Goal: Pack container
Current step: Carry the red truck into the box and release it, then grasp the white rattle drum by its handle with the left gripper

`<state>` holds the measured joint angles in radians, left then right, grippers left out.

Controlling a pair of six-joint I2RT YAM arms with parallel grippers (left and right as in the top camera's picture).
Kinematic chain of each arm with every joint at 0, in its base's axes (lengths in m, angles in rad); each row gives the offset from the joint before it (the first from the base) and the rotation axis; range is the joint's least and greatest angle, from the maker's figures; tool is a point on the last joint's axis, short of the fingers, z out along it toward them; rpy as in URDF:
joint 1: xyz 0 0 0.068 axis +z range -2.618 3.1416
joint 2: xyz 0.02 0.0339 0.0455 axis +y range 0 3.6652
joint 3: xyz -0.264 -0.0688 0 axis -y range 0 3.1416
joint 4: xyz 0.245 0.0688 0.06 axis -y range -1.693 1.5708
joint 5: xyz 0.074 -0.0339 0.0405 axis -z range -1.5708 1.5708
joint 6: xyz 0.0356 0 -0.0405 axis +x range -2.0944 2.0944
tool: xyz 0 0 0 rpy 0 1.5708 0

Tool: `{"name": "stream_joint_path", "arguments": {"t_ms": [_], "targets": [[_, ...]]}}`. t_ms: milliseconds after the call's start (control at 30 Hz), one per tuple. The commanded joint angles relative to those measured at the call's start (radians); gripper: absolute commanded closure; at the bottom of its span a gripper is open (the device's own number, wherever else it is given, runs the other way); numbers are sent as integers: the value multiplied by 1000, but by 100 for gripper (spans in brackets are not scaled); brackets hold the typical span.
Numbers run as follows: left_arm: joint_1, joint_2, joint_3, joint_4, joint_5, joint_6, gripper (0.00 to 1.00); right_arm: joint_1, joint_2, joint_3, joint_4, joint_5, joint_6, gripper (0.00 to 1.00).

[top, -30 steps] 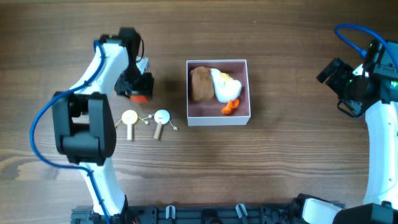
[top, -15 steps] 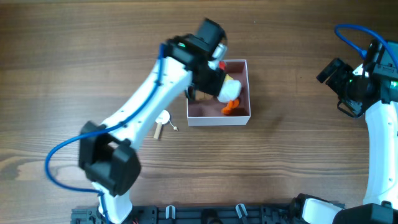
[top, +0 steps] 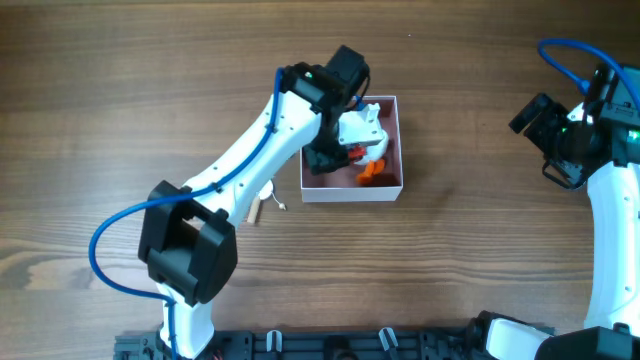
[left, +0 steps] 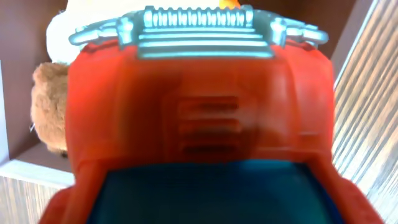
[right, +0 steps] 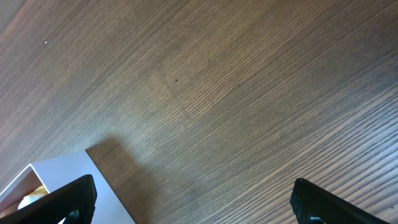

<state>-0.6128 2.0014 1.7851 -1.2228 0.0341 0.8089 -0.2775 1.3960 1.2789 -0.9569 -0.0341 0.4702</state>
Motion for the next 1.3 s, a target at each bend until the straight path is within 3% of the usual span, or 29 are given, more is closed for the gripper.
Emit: {"name": "stream_joint_path", "arguments": {"t_ms": [0,100,200,267,300,333,567,667,833,967,1000,1100,1133,1167,1267], "targets": [[22,-3,-35,12,79,109,85,1,6,8,3,-13,2,0],[21,-3,-86,18,124,225,85,1,6,8,3,-13,2,0],[19,-3,-124,45,126,235,84,1,6,8,3,-13,2,0],[19,-3,-130,45,127,235,79,1,6,8,3,-13,2,0],[19,-3,-130,45,127,235,68,1,6,8,3,-13,2,0],[19,-3,-130,45,126,235,0,1,6,8,3,-13,2,0],[19,-15,-117,53,91,166,0,1,6,8,3,-13,2,0],[19,-45,-83,51,46,64,0,1,6,8,3,-13,2,0],[19,-161,-68,-67,37,-219,0,1,6,8,3,-13,2,0],[39,-175,-70,-204,62,-310,0,1,6,8,3,-13,2,0],[56,-172,-74,-214,62,-384,0,1,6,8,3,-13,2,0],[194,-172,-143,-177,64,-763,0,1,6,8,3,-13,2,0],[233,-172,-166,-160,86,-828,0,1,6,8,3,-13,2,0],[316,-172,-220,-134,216,-865,0,1,6,8,3,-13,2,0],[442,-172,-320,-112,240,-890,0,1,6,8,3,-13,2,0]]}}
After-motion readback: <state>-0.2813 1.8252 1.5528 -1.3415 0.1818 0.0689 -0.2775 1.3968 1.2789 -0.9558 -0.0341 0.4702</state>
